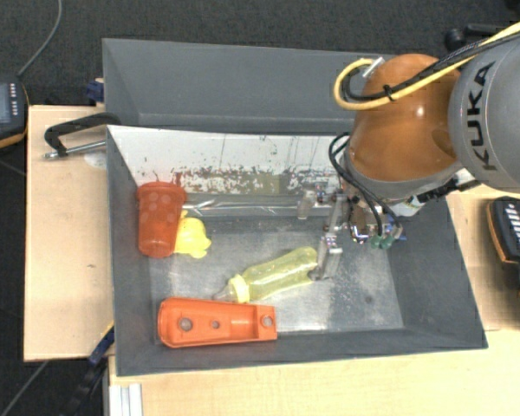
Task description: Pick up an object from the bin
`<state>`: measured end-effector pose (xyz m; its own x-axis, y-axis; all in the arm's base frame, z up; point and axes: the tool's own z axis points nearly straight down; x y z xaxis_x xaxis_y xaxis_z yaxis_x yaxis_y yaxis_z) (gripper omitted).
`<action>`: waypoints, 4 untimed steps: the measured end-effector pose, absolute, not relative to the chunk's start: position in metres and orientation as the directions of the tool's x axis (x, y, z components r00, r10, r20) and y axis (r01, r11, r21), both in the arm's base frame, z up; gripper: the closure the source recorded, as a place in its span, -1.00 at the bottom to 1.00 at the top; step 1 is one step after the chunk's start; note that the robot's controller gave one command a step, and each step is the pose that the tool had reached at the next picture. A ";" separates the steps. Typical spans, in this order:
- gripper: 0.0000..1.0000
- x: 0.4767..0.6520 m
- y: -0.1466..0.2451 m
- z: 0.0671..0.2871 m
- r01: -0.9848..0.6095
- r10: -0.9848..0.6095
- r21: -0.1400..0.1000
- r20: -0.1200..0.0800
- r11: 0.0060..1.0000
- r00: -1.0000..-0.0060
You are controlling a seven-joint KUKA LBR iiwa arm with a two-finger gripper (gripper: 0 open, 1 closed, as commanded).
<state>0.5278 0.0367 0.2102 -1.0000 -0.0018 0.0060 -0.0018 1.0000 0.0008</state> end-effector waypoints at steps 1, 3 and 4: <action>-1.00 0.529 0.037 0.215 0.000 0.000 0.001 -0.003 1.000 -1.000; -1.00 0.539 0.037 0.143 -0.224 -0.224 0.000 -0.007 0.975 -0.974; -1.00 0.537 0.047 0.118 -0.276 -0.276 0.002 -0.001 0.961 -0.961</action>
Offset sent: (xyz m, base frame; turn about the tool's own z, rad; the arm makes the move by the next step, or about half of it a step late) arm -0.0006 -0.0142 -0.1115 -0.3956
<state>0.5367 0.0473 0.1177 -0.9613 -0.2755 -0.0009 -0.2755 0.9613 0.0016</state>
